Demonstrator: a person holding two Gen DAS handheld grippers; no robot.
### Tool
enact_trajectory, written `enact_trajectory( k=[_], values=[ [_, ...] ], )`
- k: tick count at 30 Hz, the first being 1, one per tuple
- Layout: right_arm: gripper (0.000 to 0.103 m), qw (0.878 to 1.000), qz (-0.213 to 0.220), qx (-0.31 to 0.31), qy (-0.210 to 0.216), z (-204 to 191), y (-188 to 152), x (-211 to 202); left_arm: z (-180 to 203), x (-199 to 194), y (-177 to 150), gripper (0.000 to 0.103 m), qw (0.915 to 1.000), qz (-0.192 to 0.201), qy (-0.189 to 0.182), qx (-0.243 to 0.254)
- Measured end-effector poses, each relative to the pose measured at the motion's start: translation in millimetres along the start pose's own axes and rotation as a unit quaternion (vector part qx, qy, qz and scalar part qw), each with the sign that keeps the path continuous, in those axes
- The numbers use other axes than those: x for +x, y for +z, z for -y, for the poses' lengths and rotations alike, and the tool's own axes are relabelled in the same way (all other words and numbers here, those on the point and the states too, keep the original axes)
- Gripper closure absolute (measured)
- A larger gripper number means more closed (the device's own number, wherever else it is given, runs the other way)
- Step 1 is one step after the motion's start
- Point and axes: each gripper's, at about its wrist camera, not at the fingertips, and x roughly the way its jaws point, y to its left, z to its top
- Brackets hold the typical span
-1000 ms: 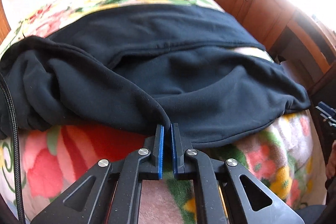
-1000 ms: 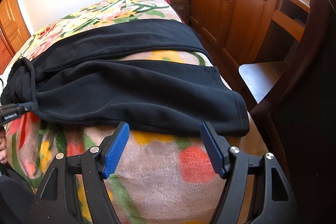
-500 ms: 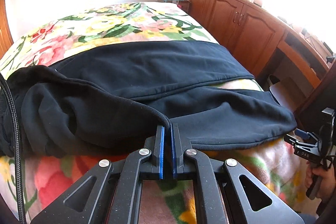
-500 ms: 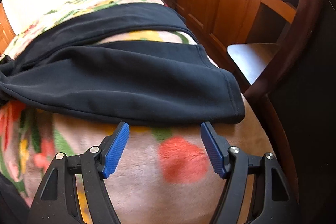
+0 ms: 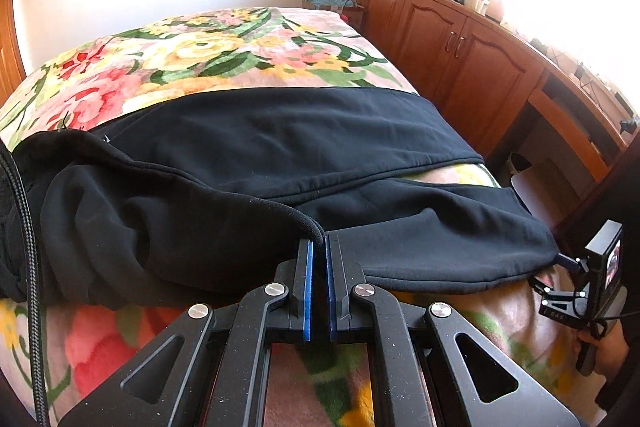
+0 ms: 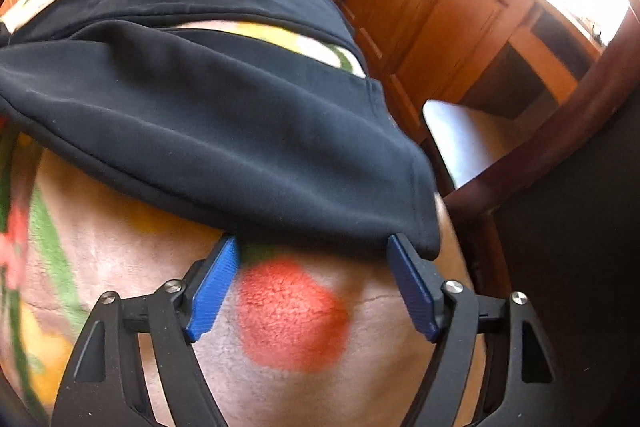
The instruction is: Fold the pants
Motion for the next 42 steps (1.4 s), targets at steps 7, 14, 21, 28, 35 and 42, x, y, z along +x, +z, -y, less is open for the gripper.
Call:
enact_trajectory(
  k=[7, 14, 21, 28, 35, 42],
  values=[
    [0.026, 0.998, 0.018, -0.045, -0.044, -4.3, 9.0, 4.1, -1.7, 0.3, 4.9, 0.098, 1.0, 0.001, 0.001, -0.001],
    [0.026, 0.993, 0.02, -0.105, -0.046, -16.4, 12.3, 7.8, 3.0, 0.5, 9.4, 0.098, 1.0, 0.005, 0.003, 0.006],
    [0.083, 0.996, -0.007, -0.084, 0.001, -5.9, 11.8, 17.3, 1.2, -0.1, 14.0, 0.098, 0.9999, 0.006, 0.002, 0.008],
    [0.095, 0.998, 0.052, -0.023, 0.003, 26.3, 47.5, -39.1, -1.8, -14.4, 40.6, 0.098, 0.9994, 0.03, -0.01, 0.015],
    [0.095, 0.995, 0.098, -0.009, -0.032, 45.5, 139.2, -70.9, -12.0, 0.1, 100.4, 0.098, 0.9985, 0.051, -0.007, 0.019],
    [0.095, 0.994, 0.053, -0.054, -0.08, 26.6, 244.9, -15.1, -32.0, 66.4, 157.4, 0.098, 0.9992, 0.033, 0.004, 0.021]
  ],
)
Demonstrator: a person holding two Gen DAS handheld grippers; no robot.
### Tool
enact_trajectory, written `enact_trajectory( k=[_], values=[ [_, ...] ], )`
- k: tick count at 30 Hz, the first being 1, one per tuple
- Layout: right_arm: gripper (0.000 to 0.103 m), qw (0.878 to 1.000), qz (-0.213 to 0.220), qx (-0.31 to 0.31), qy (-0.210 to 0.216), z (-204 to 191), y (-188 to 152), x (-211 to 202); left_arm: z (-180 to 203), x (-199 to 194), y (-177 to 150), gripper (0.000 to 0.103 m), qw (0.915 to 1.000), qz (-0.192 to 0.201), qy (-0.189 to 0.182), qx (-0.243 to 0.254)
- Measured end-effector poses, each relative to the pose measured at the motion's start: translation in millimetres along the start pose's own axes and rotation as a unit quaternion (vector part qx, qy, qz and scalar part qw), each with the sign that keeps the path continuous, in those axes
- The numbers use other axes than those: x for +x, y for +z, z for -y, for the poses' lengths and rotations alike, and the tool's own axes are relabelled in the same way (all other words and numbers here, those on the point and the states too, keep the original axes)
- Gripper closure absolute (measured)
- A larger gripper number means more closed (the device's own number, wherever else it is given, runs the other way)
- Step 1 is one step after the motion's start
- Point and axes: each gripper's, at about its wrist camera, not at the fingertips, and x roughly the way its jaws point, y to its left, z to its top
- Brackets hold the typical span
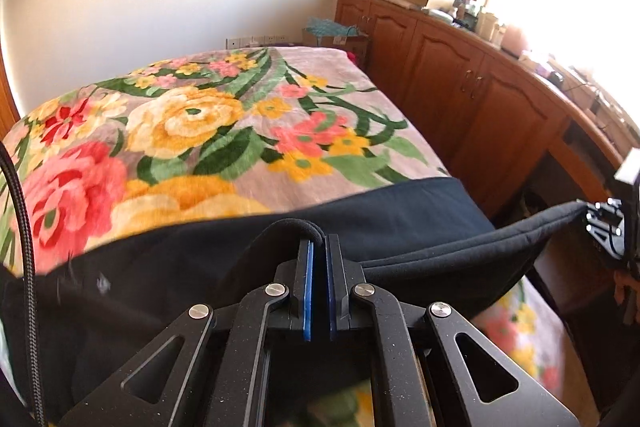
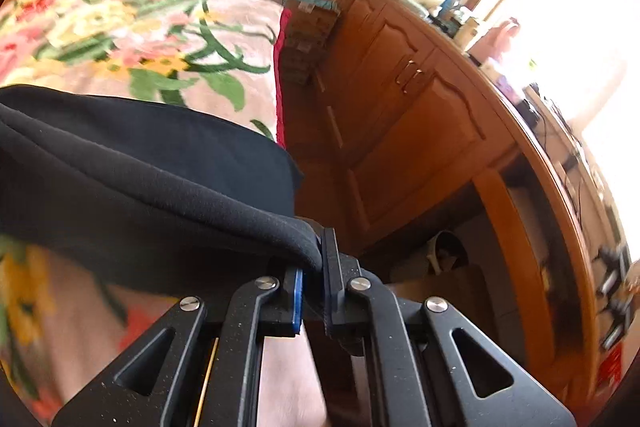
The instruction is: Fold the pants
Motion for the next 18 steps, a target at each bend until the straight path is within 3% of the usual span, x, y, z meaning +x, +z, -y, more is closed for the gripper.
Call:
enact_trajectory(
  k=[4, 10, 18],
  values=[
    [0.095, 0.999, -0.034, -0.017, -0.004, -1.6, 46.1, 52.1, 3.5, 37.4, 14.6, 0.098, 0.9993, -0.003, 0.015, 0.033],
    [0.095, 0.996, -0.069, -0.047, -0.01, -15.5, 93.4, 117.3, -0.1, 92.2, 41.6, 0.098, 0.9986, -0.01, 0.029, 0.042],
    [0.095, 0.997, -0.075, -0.021, -0.001, -43.0, 119.4, 174.7, -12.3, 153.6, 54.5, 0.096, 0.9978, -0.035, 0.035, 0.045]
  ],
)
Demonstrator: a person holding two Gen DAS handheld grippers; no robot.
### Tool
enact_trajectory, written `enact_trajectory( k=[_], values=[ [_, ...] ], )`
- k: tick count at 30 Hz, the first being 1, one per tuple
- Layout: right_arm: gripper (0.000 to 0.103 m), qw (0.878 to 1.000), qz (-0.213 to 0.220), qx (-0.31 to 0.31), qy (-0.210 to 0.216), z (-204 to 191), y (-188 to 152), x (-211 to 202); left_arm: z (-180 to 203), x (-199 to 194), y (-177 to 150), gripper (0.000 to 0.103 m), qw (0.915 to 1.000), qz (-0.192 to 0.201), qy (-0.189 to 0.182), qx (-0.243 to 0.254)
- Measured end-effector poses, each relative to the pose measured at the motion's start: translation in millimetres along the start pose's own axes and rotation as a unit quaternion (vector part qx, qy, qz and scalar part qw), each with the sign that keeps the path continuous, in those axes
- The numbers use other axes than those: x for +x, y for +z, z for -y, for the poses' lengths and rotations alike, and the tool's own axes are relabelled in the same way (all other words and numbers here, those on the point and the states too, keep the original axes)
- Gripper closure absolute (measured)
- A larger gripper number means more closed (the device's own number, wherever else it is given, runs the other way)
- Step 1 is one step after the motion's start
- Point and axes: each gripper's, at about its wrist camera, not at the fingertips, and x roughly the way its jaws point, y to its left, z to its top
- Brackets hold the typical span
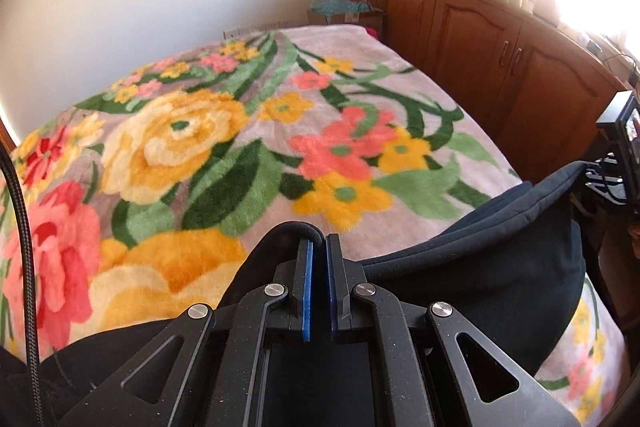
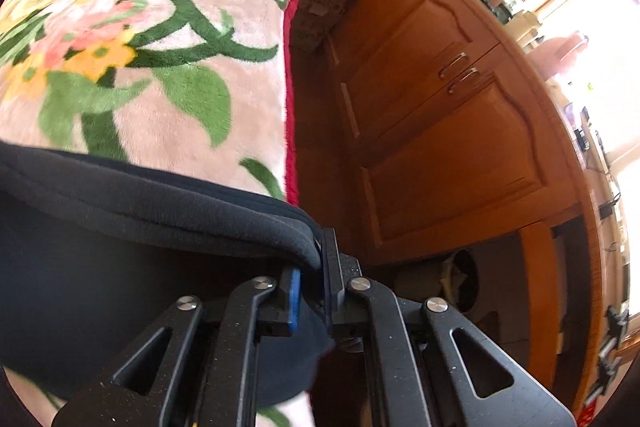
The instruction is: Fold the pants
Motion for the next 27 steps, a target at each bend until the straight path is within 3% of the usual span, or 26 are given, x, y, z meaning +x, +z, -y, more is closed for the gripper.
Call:
enact_trajectory(
  k=[2, 6, 8, 9, 10, 13, 20, 27],
  values=[
    [0.09, 1.0, -0.007, 0.014, 0.007, -4.7, 0.1, 11.8, -2.2, 6.8, -1.3, 0.094, 0.9999, -0.008, -0.008, 0.0],
    [0.064, 0.998, -0.01, 0.053, 0.044, -4.4, -7.0, 26.7, -6.2, 2.6, -3.6, 0.087, 0.9994, -0.005, -0.033, -0.005],
    [0.057, 0.995, 0.003, 0.076, 0.069, 1.4, -15.9, 24.6, -7.8, -8.5, -8.4, 0.075, 0.9989, 0.006, -0.046, -0.012],
    [0.055, 0.993, 0.009, 0.09, 0.08, 5.0, -21.4, 22.8, -7.9, -16.9, -11.7, 0.059, 0.9986, 0.017, -0.048, -0.014],
    [0.055, 0.99, 0.015, 0.104, 0.091, 8.9, -28.1, 20.0, -6.3, -26.7, -15.1, 0.05, 0.9982, 0.031, -0.049, -0.013],
    [0.054, 0.985, 0.028, 0.133, 0.109, 18.7, -50.4, 14.1, -4.3, -47.9, -28.0, 0.036, 0.9971, 0.056, -0.051, -0.01],
    [0.054, 0.965, 0.0, 0.226, 0.132, 45.1, -105.5, 31.9, 4.2, -75.3, -69.5, 0.035, 0.9975, 0.059, -0.04, 0.005],
    [0.054, 0.933, -0.052, 0.315, 0.165, 57.2, -132.8, 70.8, -6.1, -88.1, -110.8, 0.035, 0.9983, 0.043, -0.039, -0.004]
  ],
)
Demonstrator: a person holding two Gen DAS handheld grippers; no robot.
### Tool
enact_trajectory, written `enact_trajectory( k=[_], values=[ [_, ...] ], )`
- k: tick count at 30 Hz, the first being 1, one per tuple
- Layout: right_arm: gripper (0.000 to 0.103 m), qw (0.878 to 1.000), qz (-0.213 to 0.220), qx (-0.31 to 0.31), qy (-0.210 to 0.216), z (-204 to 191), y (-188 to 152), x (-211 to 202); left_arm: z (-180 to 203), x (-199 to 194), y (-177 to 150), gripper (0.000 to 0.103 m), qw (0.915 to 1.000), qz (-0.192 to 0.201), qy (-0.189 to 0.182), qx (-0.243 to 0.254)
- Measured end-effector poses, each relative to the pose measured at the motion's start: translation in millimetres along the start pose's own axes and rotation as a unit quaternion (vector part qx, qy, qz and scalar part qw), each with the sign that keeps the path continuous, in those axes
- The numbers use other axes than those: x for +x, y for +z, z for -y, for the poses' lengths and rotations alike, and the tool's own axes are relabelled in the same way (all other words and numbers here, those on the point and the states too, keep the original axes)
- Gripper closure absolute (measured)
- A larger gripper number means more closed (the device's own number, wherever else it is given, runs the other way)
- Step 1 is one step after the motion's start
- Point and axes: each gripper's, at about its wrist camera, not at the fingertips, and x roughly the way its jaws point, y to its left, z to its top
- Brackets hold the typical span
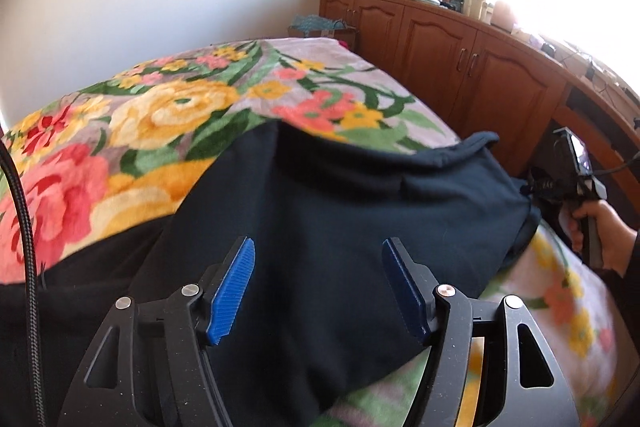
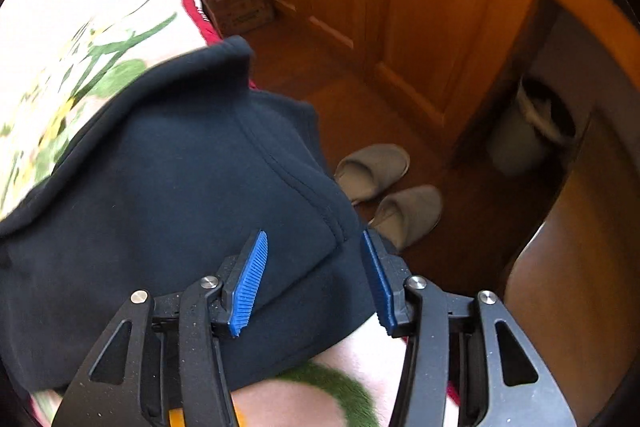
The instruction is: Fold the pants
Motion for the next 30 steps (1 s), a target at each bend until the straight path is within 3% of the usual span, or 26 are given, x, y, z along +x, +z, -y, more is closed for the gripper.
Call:
enact_trajectory(
  k=[5, 6, 7, 8, 11, 17, 19, 20, 22, 26, 28, 30],
  values=[
    [0.057, 0.999, -0.001, 0.035, 0.022, 1.2, 3.6, 8.2, -6.3, 0.3, -14.7, 0.035, 0.9997, -0.018, 0.012, -0.009],
    [0.069, 0.999, -0.001, 0.036, 0.022, 0.1, 4.9, 8.0, -6.8, -0.3, -17.2, 0.035, 0.9997, -0.021, 0.014, -0.008],
    [0.075, 0.999, 0.003, 0.031, 0.017, -1.4, 4.8, 5.5, -7.2, 0.2, -18.3, 0.035, 0.9996, -0.023, 0.014, -0.007],
    [0.089, 1.0, 0.01, 0.018, 0.004, -5.0, 4.9, 1.9, -7.4, 0.4, -18.9, 0.035, 0.9996, -0.025, 0.014, -0.007],
    [0.098, 0.998, 0.042, -0.038, -0.031, -17.4, 4.6, -15.5, -7.1, -1.7, -19.7, 0.035, 0.9994, -0.028, 0.015, -0.011],
    [0.099, 0.982, 0.123, -0.076, -0.124, -9.2, 27.9, -74.1, -9.5, -16.7, -19.1, 0.035, 0.9995, -0.02, 0.02, -0.015],
    [0.099, 0.982, 0.109, -0.051, -0.148, 9.2, 37.5, -78.7, -14.5, -21.9, -17.4, 0.035, 0.9995, -0.015, 0.021, -0.017],
    [0.099, 0.983, 0.083, -0.04, -0.156, 18.7, 38.4, -72.3, -17.9, -25.1, -19.1, 0.035, 0.9995, -0.012, 0.023, -0.017],
    [0.099, 0.982, 0.055, -0.058, -0.172, 22.3, 28.8, -60.2, -24.9, -30.3, -20.3, 0.035, 0.9994, -0.01, 0.03, -0.017],
    [0.097, 0.977, 0.054, -0.089, -0.186, 5.6, 2.8, -59.6, -45.9, -41.7, -25.3, 0.035, 0.9988, -0.009, 0.046, -0.015],
    [0.08, 0.98, 0.053, -0.085, -0.172, -4.6, -5.5, -63.2, -57.5, -45.8, -26.7, 0.035, 0.9983, -0.008, 0.058, -0.009],
    [0.077, 0.981, 0.064, -0.094, -0.157, -15.2, -8.8, -67.6, -69.1, -47.9, -27.0, 0.035, 0.9978, -0.008, 0.065, -0.003]
  ],
)
